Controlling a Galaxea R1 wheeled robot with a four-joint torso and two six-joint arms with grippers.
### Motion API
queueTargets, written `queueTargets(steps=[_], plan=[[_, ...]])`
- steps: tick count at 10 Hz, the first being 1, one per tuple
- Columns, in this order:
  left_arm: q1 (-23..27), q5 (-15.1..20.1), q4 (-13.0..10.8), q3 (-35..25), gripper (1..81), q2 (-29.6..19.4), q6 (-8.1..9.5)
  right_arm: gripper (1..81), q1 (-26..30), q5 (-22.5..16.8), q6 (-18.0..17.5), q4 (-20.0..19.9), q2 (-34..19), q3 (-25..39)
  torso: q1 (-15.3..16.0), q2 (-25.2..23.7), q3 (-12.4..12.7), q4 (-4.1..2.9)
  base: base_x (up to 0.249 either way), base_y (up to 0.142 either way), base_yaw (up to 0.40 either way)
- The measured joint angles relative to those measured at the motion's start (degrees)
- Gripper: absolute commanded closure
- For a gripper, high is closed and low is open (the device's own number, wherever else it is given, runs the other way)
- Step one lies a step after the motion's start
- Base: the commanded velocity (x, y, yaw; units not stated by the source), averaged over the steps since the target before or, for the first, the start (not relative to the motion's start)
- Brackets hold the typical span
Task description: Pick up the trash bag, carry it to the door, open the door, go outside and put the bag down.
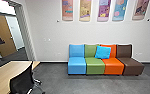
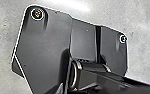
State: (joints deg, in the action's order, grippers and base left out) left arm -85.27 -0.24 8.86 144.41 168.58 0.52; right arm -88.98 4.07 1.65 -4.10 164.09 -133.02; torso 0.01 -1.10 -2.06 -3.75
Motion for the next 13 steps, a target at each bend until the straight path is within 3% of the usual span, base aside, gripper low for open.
queueTargets(steps=[13], plan=[[0.1,-0.2,0.0,0.0,1.0,0.0,0.0,1.0,0.1,0.0,0.0,0.1,-0.1,0.0,0.0,0.0,0.0,0.0,0.152,0.0,0.0]])
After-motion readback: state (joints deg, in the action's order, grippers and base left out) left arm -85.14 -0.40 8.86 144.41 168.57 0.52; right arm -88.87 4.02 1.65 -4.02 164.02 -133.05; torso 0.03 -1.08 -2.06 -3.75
